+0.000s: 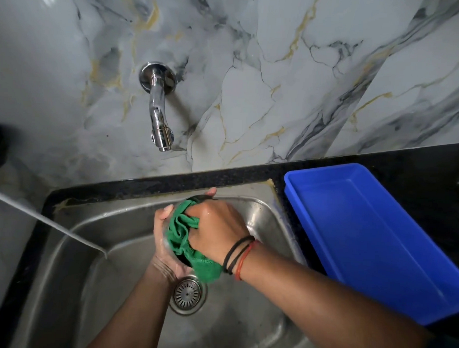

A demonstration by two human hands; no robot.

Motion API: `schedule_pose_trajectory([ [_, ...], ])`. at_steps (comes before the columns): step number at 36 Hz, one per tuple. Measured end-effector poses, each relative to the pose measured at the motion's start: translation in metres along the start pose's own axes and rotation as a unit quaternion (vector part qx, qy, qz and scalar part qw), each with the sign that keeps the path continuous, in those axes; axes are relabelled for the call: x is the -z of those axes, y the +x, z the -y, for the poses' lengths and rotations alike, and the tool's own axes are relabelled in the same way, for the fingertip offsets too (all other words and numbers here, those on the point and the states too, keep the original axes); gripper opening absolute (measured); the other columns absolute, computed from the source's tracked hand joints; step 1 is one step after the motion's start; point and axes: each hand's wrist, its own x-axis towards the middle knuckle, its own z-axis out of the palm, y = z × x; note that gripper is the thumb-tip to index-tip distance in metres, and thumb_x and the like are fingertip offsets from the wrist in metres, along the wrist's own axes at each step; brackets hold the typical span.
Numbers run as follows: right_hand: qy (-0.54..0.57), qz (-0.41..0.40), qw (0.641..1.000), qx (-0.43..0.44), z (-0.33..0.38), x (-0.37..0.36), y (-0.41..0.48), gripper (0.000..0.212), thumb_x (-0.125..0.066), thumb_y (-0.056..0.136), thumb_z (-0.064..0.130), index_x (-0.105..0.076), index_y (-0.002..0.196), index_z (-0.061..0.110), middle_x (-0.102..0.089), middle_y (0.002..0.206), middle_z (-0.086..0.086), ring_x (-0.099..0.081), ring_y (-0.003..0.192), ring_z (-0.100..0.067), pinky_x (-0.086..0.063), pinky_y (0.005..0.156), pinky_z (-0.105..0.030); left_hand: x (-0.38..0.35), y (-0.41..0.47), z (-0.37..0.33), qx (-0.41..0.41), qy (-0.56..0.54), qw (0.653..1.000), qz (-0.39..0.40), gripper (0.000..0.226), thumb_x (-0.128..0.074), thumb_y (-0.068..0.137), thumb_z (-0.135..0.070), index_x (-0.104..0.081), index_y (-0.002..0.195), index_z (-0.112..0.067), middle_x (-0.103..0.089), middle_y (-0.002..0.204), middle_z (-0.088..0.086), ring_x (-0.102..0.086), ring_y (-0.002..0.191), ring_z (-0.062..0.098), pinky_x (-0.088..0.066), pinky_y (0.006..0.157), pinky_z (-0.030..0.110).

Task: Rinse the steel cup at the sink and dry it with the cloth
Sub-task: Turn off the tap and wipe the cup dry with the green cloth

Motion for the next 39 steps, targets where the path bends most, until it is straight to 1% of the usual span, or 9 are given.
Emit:
schedule_pose_trajectory([
  [6,-0.285,0.075,0.954,0.049,-0.003,-0.001,0.0,0.027,-0.051,0.09,0.008,-0.062,0.115,0.008,-0.054,0.127,-0.022,-0.06,0.101,-0.037,-0.038,0.063,-0.036,0.008,-0.005,-0.003,0.047,-0.027,0.997,0.063,0.078,-0.071,0.066,-0.051,-0.062,0.13,-0.008,-0.068,0.117,0.024,-0.064,0.108,0.037,-0.056,0.089,0.047],
  [10,-0.254,0.212,0.942,0.053,0.0,-0.004,-0.011,0.02,-0.058,0.085,0.016,-0.064,0.103,0.011,-0.066,0.106,-0.014,-0.061,0.101,-0.035,-0.048,0.082,-0.042,0.006,-0.002,0.003,0.088,-0.006,0.993,0.08,0.086,-0.062,0.072,-0.046,-0.039,0.148,-0.011,-0.052,0.137,0.03,-0.046,0.128,0.043,-0.034,0.11,0.054],
  [13,-0.095,0.252,0.963,-0.007,-0.008,0.008,-0.008,0.015,-0.063,0.075,0.012,-0.055,0.062,0.014,-0.056,0.066,-0.004,-0.059,0.073,-0.028,-0.046,0.082,-0.041,0.01,-0.007,0.01,0.09,-0.014,0.992,0.086,0.083,-0.059,0.074,-0.045,-0.042,0.146,-0.008,-0.056,0.133,0.03,-0.051,0.125,0.042,-0.035,0.11,0.054],
  [15,0.042,0.2,0.976,-0.07,-0.008,0.008,-0.008,0.019,-0.061,0.072,0.006,-0.054,0.055,0.01,-0.057,0.057,-0.004,-0.056,0.06,-0.023,-0.046,0.075,-0.035,0.013,-0.007,0.012,0.07,-0.023,0.995,0.06,0.074,-0.055,0.075,-0.048,-0.056,0.136,-0.006,-0.065,0.123,0.027,-0.06,0.116,0.038,-0.049,0.1,0.05],
  [18,0.076,0.058,0.994,-0.056,-0.002,-0.004,-0.01,0.022,-0.061,0.073,0.008,-0.073,0.089,0.016,-0.074,0.087,-0.011,-0.066,0.085,-0.032,-0.054,0.082,-0.04,0.011,-0.007,0.01,0.046,-0.026,0.998,0.031,0.07,-0.043,0.08,-0.052,-0.061,0.131,-0.007,-0.071,0.111,0.022,-0.066,0.105,0.033,-0.056,0.09,0.044],
  [24,-0.263,0.046,0.963,0.046,0.0,-0.007,-0.005,0.029,-0.055,0.086,0.005,-0.061,0.114,0.0,-0.049,0.131,-0.031,-0.063,0.088,-0.038,-0.04,0.057,-0.038,0.013,-0.009,0.0,0.049,-0.029,0.996,0.063,0.083,-0.073,0.063,-0.051,-0.059,0.134,-0.011,-0.07,0.11,0.021,-0.067,0.099,0.034,-0.057,0.083,0.043],
  [30,-0.16,0.193,0.968,0.019,0.003,-0.015,-0.01,0.013,-0.067,0.077,0.017,-0.065,0.087,0.009,-0.068,0.094,-0.016,-0.062,0.085,-0.034,-0.047,0.071,-0.038,0.016,-0.014,0.004,0.08,0.008,0.995,0.058,0.087,-0.056,0.075,-0.052,-0.034,0.151,-0.016,-0.045,0.144,0.029,-0.042,0.129,0.043,-0.029,0.109,0.055],
  [34,0.023,0.157,0.987,-0.035,-0.002,-0.011,-0.013,0.022,-0.061,0.067,0.007,-0.051,0.049,0.011,-0.056,0.052,-0.005,-0.049,0.06,-0.029,-0.046,0.092,-0.046,0.024,-0.019,0.004,0.088,-0.009,0.995,0.055,0.087,-0.047,0.079,-0.056,-0.028,0.153,-0.015,-0.041,0.147,0.032,-0.036,0.135,0.044,-0.018,0.116,0.057],
  [39,0.047,-0.021,0.999,-0.002,0.009,-0.021,-0.011,0.021,-0.061,0.073,0.011,-0.072,0.089,0.017,-0.072,0.092,-0.01,-0.065,0.085,-0.034,-0.052,0.084,-0.045,0.015,-0.018,-0.003,0.058,-0.017,0.998,0.014,0.088,-0.053,0.075,-0.056,-0.035,0.15,-0.015,-0.019,0.156,0.029,-0.017,0.144,0.045,-0.008,0.12,0.055],
])
